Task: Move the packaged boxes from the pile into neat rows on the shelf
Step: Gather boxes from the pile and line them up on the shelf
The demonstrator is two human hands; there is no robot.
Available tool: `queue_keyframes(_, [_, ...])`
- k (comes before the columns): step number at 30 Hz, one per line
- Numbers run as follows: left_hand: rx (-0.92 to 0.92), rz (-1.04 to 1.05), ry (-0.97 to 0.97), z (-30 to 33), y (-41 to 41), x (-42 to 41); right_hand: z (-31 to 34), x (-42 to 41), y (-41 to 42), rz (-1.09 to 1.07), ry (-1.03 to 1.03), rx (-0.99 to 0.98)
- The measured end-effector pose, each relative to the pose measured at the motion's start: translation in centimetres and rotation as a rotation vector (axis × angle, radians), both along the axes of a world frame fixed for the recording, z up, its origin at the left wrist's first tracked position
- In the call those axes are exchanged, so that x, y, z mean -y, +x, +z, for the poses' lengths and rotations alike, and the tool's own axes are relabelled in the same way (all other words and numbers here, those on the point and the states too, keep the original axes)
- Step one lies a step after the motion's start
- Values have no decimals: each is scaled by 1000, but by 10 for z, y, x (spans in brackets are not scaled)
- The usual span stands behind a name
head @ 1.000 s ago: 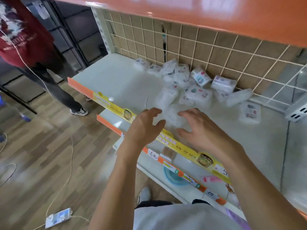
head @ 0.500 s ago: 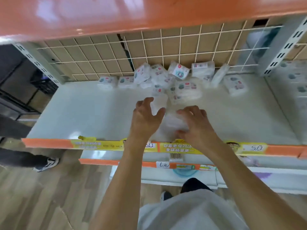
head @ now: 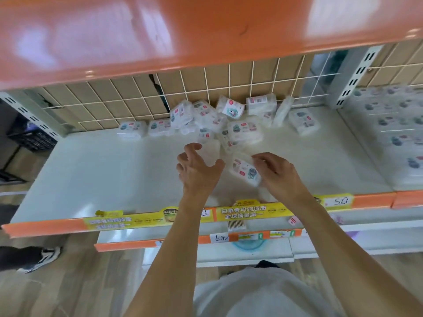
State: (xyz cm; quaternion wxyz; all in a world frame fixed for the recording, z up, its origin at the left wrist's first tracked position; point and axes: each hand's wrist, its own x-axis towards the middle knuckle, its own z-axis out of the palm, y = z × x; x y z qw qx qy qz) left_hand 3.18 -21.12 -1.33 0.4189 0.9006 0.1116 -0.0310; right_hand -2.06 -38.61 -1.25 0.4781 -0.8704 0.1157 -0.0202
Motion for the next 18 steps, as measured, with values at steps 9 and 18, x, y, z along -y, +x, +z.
queue_keyframes(9, [57, 55, -170, 1, -2, -14, 4, 10, 11, 3, 149, -119])
queue_keyframes(18, [-155, 199, -700, 9, -6, -35, 8, 3, 13, 29, 438, -324])
